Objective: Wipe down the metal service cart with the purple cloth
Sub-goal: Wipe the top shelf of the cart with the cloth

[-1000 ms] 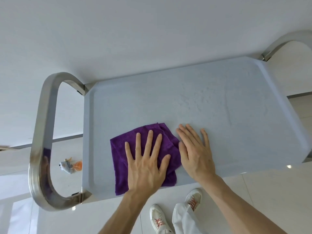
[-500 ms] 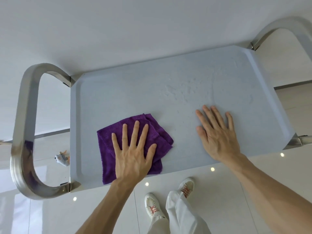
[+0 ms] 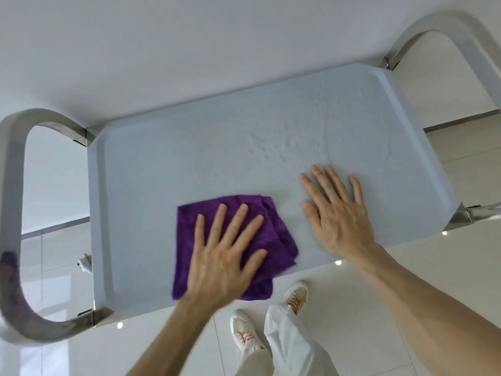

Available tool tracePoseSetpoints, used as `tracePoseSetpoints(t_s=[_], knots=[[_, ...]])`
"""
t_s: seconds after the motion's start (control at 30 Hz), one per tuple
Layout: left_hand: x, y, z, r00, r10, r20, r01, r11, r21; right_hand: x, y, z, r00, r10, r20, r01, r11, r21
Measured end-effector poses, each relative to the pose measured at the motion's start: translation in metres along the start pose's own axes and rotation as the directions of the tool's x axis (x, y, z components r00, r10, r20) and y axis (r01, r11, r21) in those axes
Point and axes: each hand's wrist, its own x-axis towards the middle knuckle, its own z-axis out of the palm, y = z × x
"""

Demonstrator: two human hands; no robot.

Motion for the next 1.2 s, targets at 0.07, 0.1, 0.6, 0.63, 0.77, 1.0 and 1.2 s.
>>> tracePoseSetpoints(t_s=[0.07, 0.1, 0.6, 0.63, 0.77, 1.0, 1.2], knots=[[0.026, -0.031, -0.005, 0.998, -0.069, 0.007, 0.069, 0.997, 0.032, 0.0, 0.0, 0.001, 1.0, 0.006, -0.018, -0.006, 1.0, -0.001], [0.044, -0.037, -0.007, 0.991, -0.135, 0.008, 0.135, 0.99, 0.039, 0.001, 0.001, 0.002, 1.0, 0.003, -0.018, -0.003, 1.0, -0.002], [0.069, -0.042, -0.003, 1.0, -0.009, -0.028, 0.012, 0.997, 0.074, 0.001, 0.0, 0.0, 1.0, 0.003, -0.022, -0.003, 1.0, 0.011], [0.083, -0.056, -0.008, 0.996, -0.082, -0.024, 0.084, 0.995, 0.062, 0.0, 0.0, 0.001, 0.999, 0.006, -0.033, -0.005, 1.0, 0.014], [0.163, -0.063, -0.019, 0.895, -0.447, -0.01, 0.444, 0.892, -0.088, 0.003, 0.0, 0.002, 0.999, -0.003, -0.033, 0.003, 1.0, 0.01], [0.199, 0.027, -0.013, 0.983, -0.178, -0.045, 0.176, 0.983, -0.052, 0.003, 0.0, -0.001, 1.0, -0.003, 0.006, 0.003, 1.0, 0.015], [0.144, -0.03, -0.014, 0.996, 0.018, -0.082, -0.015, 0.999, 0.043, 0.004, -0.001, -0.004, 1.0, -0.004, 0.003, 0.004, 0.999, 0.038]])
